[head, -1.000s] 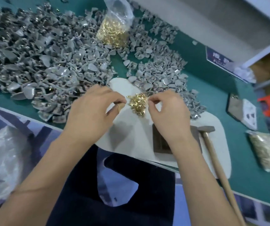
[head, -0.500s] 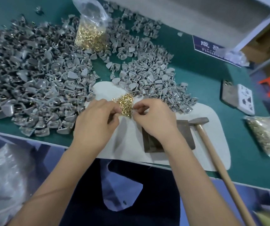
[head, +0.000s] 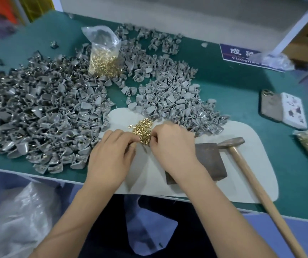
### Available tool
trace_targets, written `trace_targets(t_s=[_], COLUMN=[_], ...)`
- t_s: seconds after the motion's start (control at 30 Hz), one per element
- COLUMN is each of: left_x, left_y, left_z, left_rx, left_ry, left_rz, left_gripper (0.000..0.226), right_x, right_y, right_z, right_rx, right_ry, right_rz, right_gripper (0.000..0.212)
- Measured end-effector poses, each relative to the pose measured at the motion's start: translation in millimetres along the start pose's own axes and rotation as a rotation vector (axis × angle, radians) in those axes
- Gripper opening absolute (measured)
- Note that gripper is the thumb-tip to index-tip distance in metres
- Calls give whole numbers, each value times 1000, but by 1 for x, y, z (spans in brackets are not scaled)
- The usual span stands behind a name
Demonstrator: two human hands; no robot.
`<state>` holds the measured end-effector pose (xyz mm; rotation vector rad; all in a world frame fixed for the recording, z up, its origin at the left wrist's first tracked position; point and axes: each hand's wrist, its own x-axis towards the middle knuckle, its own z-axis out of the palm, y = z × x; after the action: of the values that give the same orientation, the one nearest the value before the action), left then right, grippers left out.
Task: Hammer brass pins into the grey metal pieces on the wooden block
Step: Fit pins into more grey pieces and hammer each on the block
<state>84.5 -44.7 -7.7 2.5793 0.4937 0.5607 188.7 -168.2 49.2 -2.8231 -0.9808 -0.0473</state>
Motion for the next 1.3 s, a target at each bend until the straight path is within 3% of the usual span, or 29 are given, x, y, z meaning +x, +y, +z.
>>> trace_targets(t_s=[0.2,0.57,0.73,0.83,0.9,1.0,1.1,1.3], left_x=[0,1,1,1,2,6,27,78], left_y=[2,1,4,7,12,30,47,69], left_z=[0,2,2,1,0,3,12,24], left_rx=[20,35,26,25,-12,-215,-320,-151], left_ry=[12,27,19,46,94,77,-6,-211], left_rz=[-8,10,-2,0,17,46,76,257], left_gripper=[18,17,16,16,19,18,16,20], right_x=[-1,4,5,1,-3,-9,-15,-35], right_y=[4,1,3,9,16,36,64,103], right_z=[2,3,3,4,0,-9,-15,-26], right_rx=[153,107,115,269,541,828,833,891], right_ry=[-10,-27,-50,20,102,192,253,431], right_rz=[-18,1,-3,3,13,65,130,265], right_gripper=[16,21,1,16,18,16,12,9])
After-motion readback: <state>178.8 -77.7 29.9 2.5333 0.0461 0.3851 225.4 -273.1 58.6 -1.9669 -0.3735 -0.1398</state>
